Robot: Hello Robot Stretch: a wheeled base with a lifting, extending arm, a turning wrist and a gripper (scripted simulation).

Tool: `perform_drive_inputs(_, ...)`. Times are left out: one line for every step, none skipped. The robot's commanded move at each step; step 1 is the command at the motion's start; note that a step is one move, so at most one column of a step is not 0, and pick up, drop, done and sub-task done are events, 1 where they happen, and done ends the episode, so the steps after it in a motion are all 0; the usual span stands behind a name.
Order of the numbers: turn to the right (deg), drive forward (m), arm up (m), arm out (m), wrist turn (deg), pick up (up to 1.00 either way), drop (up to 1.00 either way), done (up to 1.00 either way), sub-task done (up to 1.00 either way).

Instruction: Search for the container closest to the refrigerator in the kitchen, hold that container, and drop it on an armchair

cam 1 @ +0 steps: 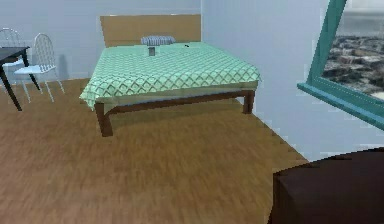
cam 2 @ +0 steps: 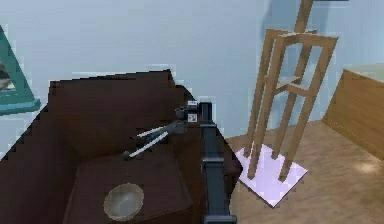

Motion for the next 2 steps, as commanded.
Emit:
perform_drive_inputs(0.0,0.0,0.0,-0.08,0.0,0.0,0.0,0.0,0.0)
perform_drive_inputs(0.0,0.0,0.0,0.0,0.0,0.0,0.0,1.0,0.0)
